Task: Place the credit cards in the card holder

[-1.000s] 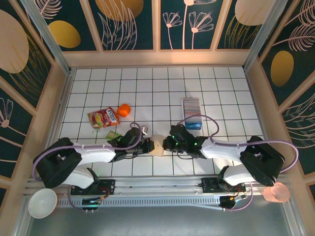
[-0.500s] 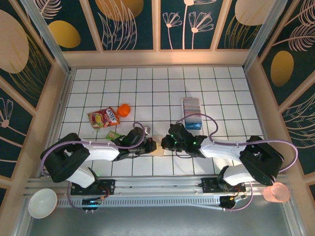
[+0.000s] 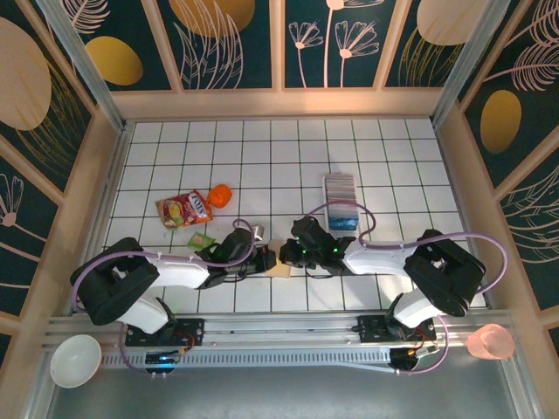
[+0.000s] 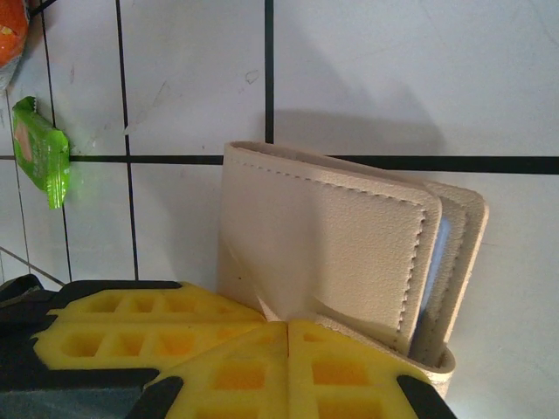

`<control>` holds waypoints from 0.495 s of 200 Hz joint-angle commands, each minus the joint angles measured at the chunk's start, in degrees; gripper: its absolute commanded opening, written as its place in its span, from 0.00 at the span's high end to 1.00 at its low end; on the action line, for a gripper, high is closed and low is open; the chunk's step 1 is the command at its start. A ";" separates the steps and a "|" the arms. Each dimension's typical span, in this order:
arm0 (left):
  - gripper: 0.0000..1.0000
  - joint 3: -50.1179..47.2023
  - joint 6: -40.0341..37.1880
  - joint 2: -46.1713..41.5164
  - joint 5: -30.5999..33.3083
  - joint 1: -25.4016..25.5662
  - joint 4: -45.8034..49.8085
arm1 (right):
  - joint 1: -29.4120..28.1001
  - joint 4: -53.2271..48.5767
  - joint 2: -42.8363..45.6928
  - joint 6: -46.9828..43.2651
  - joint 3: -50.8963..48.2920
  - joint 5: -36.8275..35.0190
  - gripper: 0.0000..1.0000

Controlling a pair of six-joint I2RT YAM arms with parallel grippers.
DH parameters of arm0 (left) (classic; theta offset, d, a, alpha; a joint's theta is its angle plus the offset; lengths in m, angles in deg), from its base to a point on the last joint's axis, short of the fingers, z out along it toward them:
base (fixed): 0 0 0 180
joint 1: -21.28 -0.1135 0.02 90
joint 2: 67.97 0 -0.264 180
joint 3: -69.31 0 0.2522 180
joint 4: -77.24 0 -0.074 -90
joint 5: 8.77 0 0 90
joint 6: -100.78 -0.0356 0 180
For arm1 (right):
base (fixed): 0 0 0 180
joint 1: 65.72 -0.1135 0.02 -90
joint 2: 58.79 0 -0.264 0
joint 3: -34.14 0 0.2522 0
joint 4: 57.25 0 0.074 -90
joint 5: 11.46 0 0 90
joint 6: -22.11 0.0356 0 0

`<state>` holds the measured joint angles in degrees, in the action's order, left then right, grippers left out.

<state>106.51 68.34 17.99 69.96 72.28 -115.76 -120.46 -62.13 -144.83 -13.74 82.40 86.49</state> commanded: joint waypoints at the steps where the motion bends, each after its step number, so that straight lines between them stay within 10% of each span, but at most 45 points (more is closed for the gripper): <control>1: 1.00 -1.91 0.82 0.29 0.80 0.12 3.51 | -0.28 0.39 -1.29 -0.22 0.22 1.28 1.00; 99: 1.00 -3.55 3.76 0.67 3.11 0.08 0.49 | -1.08 -0.85 -1.45 0.87 -3.54 2.77 1.00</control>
<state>105.70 69.94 17.90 70.96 72.31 -117.07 -120.46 -60.03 -144.83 -13.32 81.22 87.19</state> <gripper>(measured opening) 0.042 0.038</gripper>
